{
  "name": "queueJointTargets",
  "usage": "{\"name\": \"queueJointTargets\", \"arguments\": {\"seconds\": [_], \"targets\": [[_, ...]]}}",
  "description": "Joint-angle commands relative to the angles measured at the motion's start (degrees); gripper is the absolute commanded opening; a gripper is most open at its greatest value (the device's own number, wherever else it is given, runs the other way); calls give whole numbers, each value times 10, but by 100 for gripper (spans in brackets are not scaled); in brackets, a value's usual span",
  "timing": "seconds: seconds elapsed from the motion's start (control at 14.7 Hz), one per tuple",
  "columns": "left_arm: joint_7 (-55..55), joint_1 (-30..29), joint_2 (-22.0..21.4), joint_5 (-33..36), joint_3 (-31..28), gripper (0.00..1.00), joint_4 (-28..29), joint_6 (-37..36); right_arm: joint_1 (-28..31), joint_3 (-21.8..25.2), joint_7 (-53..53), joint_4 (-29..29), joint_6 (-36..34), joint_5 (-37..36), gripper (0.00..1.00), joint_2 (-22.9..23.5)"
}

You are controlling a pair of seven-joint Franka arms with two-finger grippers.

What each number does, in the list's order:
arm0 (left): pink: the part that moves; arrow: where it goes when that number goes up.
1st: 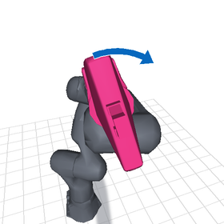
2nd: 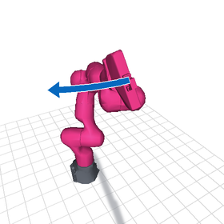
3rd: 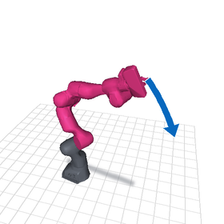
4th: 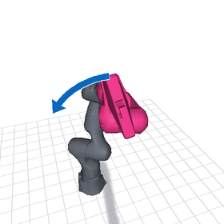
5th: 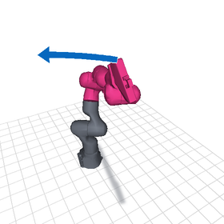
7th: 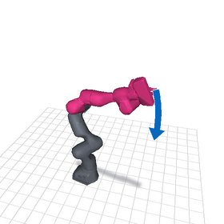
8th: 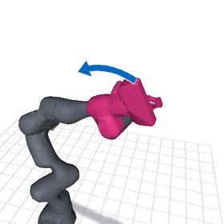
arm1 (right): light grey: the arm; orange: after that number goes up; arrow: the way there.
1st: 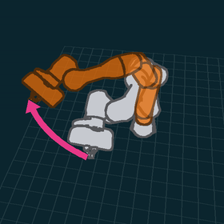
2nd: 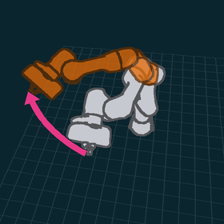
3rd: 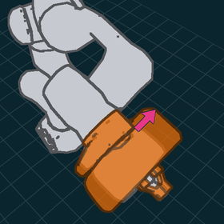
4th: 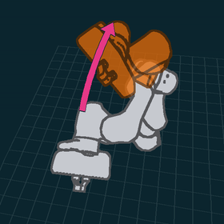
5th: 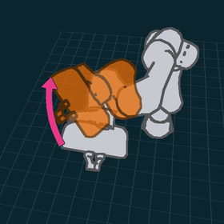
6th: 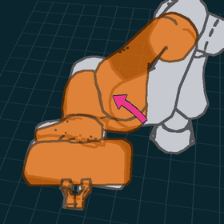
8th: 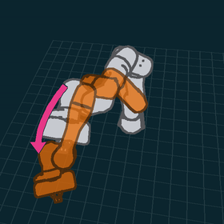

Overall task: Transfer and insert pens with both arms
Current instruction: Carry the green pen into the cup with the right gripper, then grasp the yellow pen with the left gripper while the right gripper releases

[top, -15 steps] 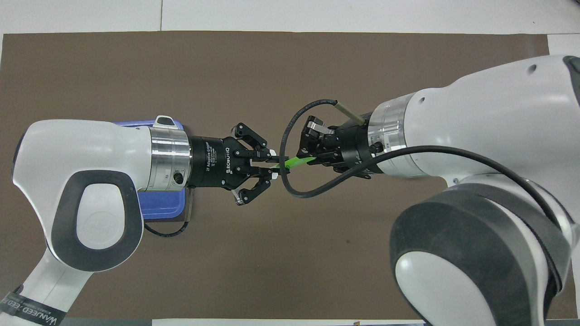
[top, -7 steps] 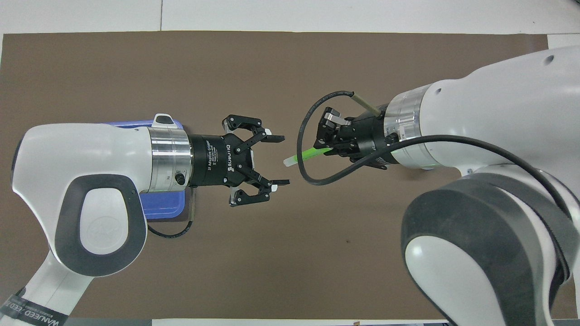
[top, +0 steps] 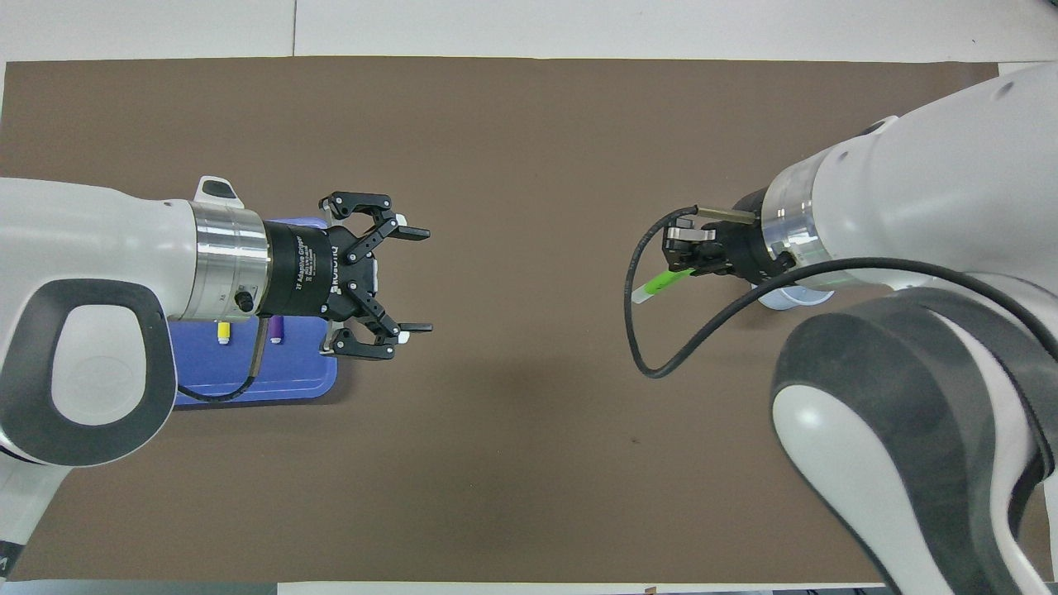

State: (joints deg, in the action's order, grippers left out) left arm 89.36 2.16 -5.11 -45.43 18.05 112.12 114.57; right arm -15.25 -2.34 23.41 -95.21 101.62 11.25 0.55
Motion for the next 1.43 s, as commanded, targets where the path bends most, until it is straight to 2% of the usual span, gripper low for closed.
{"name": "queueJointTargets", "arguments": {"seconds": [0.0,0.27,0.48,0.61,0.95,1.16,1.36], "targets": [[-48,-28,-3,103,-3,100,-2,-52,51,-5,-114,-19,-24,-21,0,-15],[-222,-112,-6,153,-3,100,-4,-121,127,-6,-266,-55,-10,-34,0,-27],[-365,-145,-6,220,-3,100,-2,-121,169,-6,-339,-129,84,-35,0,-46],[-474,-166,0,268,-3,100,-3,-113,174,-6,-356,-152,121,-35,0,-39],[-780,-197,55,385,-3,100,-1,-42,186,-6,-373,-159,193,-68,0,12],[-890,-196,91,430,-3,100,6,-1,193,-6,-376,-195,230,-77,0,18],[-944,-196,127,466,-3,100,26,62,195,-6,-377,-240,263,-78,0,17]]}}
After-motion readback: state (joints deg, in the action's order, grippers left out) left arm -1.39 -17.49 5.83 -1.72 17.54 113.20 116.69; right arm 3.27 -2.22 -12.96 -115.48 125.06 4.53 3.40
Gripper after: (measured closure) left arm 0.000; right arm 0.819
